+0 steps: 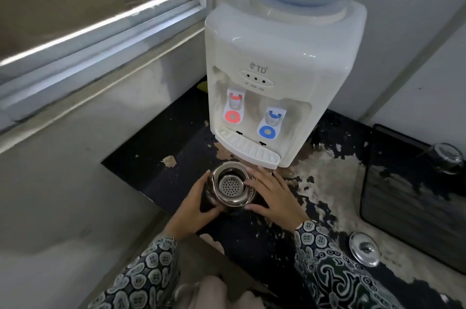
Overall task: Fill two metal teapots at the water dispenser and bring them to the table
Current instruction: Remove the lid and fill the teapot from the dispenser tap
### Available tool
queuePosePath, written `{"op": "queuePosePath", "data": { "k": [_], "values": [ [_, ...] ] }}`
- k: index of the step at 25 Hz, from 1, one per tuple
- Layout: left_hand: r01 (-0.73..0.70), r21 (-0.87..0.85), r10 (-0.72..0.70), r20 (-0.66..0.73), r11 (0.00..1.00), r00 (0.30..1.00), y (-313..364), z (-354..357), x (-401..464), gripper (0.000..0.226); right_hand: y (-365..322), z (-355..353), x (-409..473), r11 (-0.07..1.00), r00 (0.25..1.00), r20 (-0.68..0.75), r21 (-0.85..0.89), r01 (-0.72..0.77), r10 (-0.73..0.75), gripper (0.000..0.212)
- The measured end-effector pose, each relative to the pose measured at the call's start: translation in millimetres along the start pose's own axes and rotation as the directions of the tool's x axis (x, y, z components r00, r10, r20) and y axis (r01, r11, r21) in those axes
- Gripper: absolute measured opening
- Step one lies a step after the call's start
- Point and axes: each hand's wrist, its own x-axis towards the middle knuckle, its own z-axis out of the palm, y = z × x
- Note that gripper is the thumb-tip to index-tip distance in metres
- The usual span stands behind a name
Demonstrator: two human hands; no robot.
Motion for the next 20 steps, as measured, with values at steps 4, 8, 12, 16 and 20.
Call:
{"op": "queuePosePath", "data": {
  "k": [4, 8, 12, 16, 20],
  "values": [
    [-0.063, 0.025, 0.064, -0.054, 0.998, 0.996, 4, 32, 5, 0.123, -4, 5, 2, 0.994, 0.996, -0.06, -0.083, -0.07, 0.065, 0.066],
    [-0.063, -0.013, 0.061, -0.146, 0.998, 0.987, 8, 28, 17, 0.12, -6, 2, 6, 0.985, 0.985, -0.031, -0.02, -0.169, 0.168, 0.067],
    [-0.013, -0.017, 0.011, -0.136, 1.0, 0.991, 18, 8, 34, 0.107, -8, -2, 13, 0.947, 0.95, -0.175, 0.24, -0.215, 0.26, 0.062],
    [-0.045, -0.016, 0.044, -0.063, 0.999, 0.997, 37, 0, 56, 0.1, -2, -6, 11, 0.93, 0.884, -0.336, 0.28, -0.236, 0.326, 0.048],
    [-0.099, -0.039, 0.099, 0.002, 0.994, 0.995, 59, -6, 80, 0.092, 6, -25, 12, 0.903, 0.844, -0.35, 0.294, -0.313, 0.407, 0.049]
  ]
}}
